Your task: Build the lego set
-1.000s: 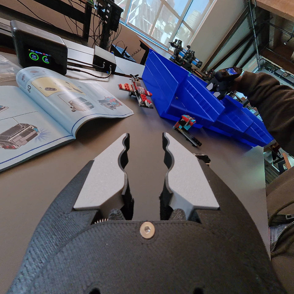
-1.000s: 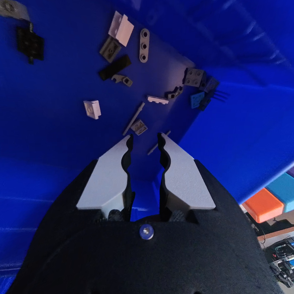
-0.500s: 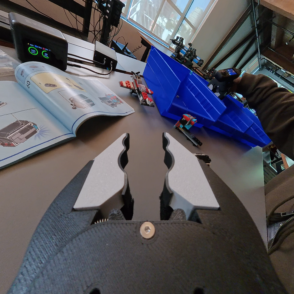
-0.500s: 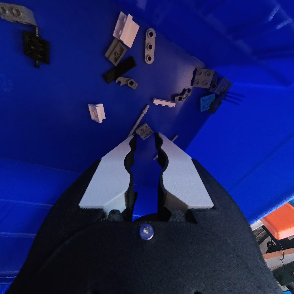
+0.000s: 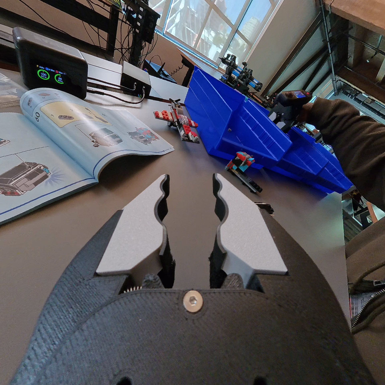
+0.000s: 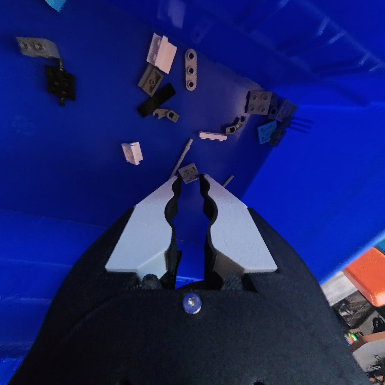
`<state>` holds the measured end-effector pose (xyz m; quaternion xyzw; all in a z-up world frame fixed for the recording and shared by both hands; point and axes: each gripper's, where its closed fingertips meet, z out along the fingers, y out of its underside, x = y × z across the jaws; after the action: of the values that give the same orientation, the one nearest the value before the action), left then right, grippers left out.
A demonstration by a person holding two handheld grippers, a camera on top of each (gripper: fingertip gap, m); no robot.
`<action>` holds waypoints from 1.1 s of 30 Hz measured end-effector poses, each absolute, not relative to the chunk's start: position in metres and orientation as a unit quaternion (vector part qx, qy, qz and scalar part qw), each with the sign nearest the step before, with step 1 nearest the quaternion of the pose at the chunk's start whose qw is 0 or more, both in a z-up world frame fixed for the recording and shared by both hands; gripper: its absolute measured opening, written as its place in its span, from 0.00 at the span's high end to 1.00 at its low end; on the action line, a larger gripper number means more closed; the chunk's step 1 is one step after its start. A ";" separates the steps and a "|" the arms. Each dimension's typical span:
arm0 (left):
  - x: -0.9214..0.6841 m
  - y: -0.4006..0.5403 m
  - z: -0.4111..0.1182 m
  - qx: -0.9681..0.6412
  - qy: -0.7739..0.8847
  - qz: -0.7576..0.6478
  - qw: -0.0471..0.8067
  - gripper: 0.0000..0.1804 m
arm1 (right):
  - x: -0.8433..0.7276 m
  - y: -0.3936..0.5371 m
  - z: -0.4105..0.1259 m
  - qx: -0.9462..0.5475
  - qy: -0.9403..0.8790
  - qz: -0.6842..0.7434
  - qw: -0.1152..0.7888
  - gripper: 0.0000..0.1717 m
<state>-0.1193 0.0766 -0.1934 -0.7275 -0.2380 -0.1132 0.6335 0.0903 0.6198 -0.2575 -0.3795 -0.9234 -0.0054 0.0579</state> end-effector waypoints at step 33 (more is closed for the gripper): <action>-0.097 0.039 -0.192 -0.719 -0.253 -0.103 0.639 0.77 | -0.019 0.084 -0.197 -0.351 -0.857 0.342 0.160 0.89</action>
<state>-0.0974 0.0392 -0.1919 -0.7190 -0.2531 -0.1032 0.6391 -0.0194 0.0842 -0.1971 -0.3506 -0.8570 0.3421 0.1598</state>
